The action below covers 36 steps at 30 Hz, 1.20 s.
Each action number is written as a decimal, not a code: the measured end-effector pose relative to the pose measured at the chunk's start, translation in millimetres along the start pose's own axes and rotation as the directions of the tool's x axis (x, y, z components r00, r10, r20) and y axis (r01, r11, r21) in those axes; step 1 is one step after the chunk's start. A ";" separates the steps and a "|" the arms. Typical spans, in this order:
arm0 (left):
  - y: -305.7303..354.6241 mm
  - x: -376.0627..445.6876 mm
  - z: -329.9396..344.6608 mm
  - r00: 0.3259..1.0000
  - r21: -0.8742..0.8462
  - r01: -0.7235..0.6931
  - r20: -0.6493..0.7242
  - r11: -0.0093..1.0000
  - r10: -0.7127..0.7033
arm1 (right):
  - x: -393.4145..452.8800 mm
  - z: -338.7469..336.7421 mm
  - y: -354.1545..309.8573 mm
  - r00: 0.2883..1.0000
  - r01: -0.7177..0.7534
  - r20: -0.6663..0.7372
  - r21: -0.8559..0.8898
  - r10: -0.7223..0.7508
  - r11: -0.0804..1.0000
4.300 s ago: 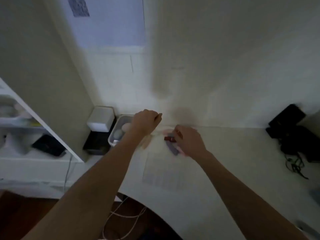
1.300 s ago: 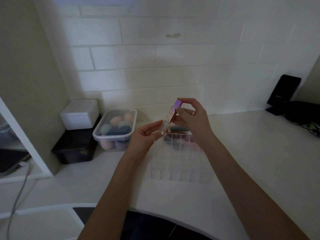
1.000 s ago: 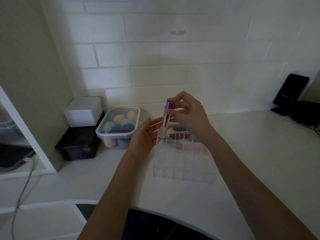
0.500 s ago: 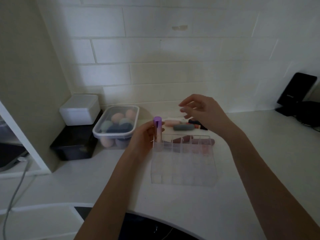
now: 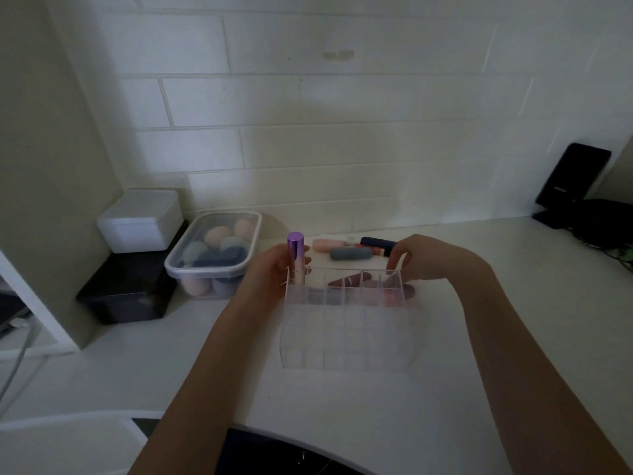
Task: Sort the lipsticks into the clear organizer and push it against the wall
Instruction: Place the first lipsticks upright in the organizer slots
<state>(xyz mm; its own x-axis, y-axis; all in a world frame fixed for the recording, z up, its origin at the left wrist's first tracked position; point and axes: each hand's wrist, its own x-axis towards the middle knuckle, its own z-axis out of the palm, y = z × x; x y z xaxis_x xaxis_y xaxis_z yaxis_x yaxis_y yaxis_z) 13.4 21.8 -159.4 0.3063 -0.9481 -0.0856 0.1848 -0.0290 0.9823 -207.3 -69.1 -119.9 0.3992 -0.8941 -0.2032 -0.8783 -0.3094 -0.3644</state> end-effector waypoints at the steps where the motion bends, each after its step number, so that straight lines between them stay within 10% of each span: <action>1: 0.1 -0.8 0.3 1.000 -0.006 0.006 0.009 1.000 -0.006 | -1.5 -0.8 0.0 0.999 -0.023 0.025 -0.018 0.023 1.000; 7: 0.0 -5.0 -1.3 0.995 -0.032 -0.095 0.014 0.995 0.096 | -4.8 4.4 -6.2 0.994 -0.085 0.059 -0.046 0.087 0.995; 13: -2.8 -19.0 -2.9 0.897 0.073 -0.439 -0.024 0.896 0.441 | -28.9 -23.6 -23.3 0.972 0.035 -0.233 0.161 0.004 0.986; 15: -3.5 -26.0 0.2 0.793 0.303 -0.565 -0.054 0.767 0.606 | -39.1 -33.3 -32.6 0.952 0.160 -0.300 0.305 -0.064 0.939; 18: -3.0 -31.1 -0.3 0.476 0.674 -0.666 0.053 0.320 0.878 | -45.3 -37.2 -43.5 0.946 0.286 -0.261 0.379 -0.194 0.880; 21: -3.5 -28.4 -0.1 0.349 0.762 -0.643 0.207 0.073 0.914 | -47.0 -34.5 -51.4 0.912 0.395 -0.276 0.393 -0.303 0.830; 36: -5.0 -27.1 1.3 0.277 0.772 -0.634 0.289 -0.051 0.916 | -45.6 -25.3 -67.8 0.831 0.556 -0.418 0.624 -0.366 0.550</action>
<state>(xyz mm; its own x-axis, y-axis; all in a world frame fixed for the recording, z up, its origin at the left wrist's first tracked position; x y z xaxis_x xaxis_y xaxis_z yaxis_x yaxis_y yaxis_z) 2.9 47.2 -161.9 -0.0152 -0.3809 0.9245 -0.9244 0.3578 0.1322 -172.6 -15.6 -63.0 0.5439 -0.7653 0.3443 -0.0971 -0.4649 -0.8800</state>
